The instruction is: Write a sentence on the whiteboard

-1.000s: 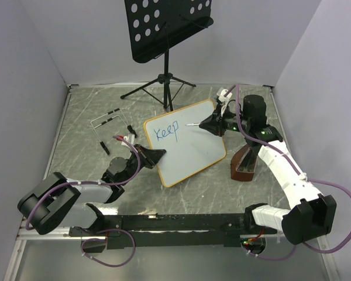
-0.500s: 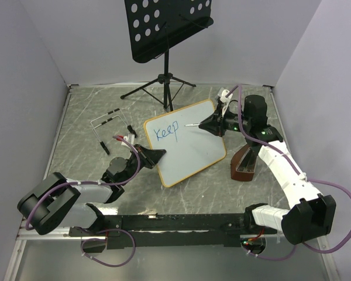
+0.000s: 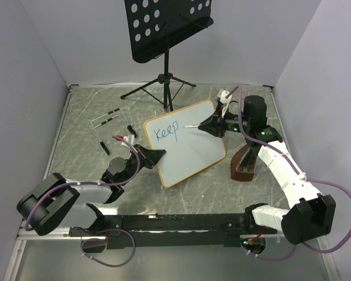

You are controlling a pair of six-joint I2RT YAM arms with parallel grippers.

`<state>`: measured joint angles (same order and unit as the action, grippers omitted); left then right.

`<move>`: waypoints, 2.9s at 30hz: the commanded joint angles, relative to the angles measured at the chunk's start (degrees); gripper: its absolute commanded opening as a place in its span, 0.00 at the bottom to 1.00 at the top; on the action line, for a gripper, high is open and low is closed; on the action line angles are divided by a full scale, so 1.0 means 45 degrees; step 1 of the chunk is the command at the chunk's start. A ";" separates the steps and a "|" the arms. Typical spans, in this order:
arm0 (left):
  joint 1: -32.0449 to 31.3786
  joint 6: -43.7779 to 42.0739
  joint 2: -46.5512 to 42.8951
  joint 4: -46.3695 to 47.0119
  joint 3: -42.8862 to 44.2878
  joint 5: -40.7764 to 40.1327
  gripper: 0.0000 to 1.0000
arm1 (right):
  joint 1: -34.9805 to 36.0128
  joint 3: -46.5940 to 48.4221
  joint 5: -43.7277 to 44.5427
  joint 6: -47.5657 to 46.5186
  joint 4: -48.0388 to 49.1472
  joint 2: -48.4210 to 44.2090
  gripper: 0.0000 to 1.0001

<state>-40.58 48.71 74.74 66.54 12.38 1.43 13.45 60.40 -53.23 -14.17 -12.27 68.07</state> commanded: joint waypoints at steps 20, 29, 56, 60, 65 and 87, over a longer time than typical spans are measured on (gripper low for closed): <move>-0.0026 -0.0805 -0.0515 0.0057 -0.0076 0.0444 0.01 | -0.0118 0.0132 0.0501 -0.0483 0.1223 0.0322 0.00; -0.0006 -0.0863 -0.0515 -0.0080 0.0041 0.0482 0.01 | -0.0118 -0.0024 0.0618 -0.0600 0.1672 0.0419 0.00; -0.0006 -0.0746 -0.0241 0.0076 0.0159 0.0541 0.01 | 0.0272 -0.0084 0.2259 -0.0093 0.2512 0.1747 0.00; -0.0026 -0.0785 -0.0281 0.0017 0.0139 0.0522 0.01 | 0.0272 0.0034 0.2415 -0.0034 0.2551 0.1943 0.00; -0.0026 -0.0785 -0.0222 0.0095 0.0159 0.0561 0.01 | 0.0292 0.0112 0.2532 0.0044 0.2630 0.2196 0.00; -0.0026 -0.0824 -0.0105 0.0153 0.0256 0.0619 0.01 | 0.0585 0.0034 0.1498 -0.0013 0.2611 0.2314 0.00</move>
<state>-40.25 49.32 74.04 65.28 12.36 1.65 15.35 59.13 -43.90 -13.10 -2.52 78.28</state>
